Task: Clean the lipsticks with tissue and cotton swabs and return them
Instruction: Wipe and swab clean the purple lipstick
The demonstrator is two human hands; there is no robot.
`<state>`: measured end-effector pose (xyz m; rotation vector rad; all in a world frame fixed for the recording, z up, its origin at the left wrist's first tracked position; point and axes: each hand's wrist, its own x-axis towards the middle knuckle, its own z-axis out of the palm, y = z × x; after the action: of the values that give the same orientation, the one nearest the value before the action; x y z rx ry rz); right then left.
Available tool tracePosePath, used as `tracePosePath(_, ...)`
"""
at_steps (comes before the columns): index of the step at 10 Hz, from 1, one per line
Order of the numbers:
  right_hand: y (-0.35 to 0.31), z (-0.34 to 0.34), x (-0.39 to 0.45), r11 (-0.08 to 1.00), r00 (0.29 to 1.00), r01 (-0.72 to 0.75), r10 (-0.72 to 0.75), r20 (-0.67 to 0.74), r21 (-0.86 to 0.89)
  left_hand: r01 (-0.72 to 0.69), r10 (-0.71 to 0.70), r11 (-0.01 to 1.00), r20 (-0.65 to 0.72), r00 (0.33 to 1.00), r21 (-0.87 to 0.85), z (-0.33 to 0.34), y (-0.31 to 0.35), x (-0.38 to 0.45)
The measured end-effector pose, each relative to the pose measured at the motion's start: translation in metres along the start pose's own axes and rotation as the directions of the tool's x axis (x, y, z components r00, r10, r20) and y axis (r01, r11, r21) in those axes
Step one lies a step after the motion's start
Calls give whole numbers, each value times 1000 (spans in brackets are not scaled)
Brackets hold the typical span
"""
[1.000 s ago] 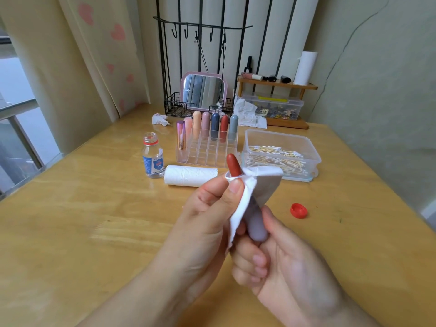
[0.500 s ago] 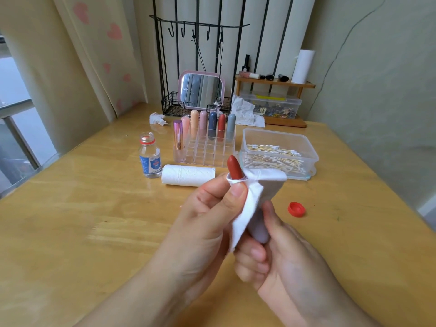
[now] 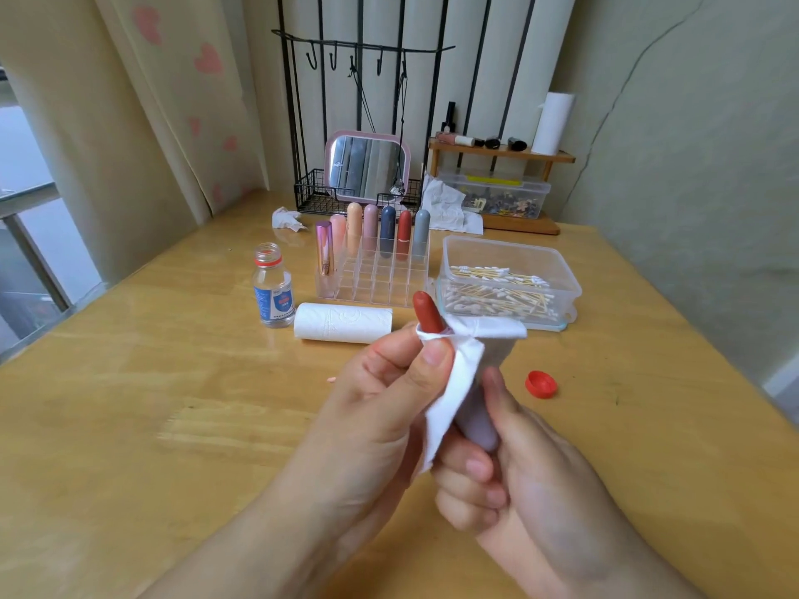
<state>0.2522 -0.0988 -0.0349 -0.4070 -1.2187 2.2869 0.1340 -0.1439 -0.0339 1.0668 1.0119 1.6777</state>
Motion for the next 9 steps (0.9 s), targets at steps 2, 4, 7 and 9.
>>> tracePosePath(2, 11, -7, 5, 895, 969, 228, -246, 2, -383, -14, 14, 1000, -16, 1000, 0, -3, -2, 2)
tracePosePath(4, 9, -4, 4, 997, 988, 69, -65, 137, -26, -24, 24, 1000, 2, 1000, -9, -3, -4, 2)
tracePosePath(7, 8, -3, 4, 910, 967, 234, -254, -15, -342, -44, 44, 999, -22, 999, -2, -4, -3, 3)
tracePosePath(9, 10, -1, 2, 914, 963, 262, -267, 27, -309, -29, 28, 999, -15, 999, -26, -4, -5, 3)
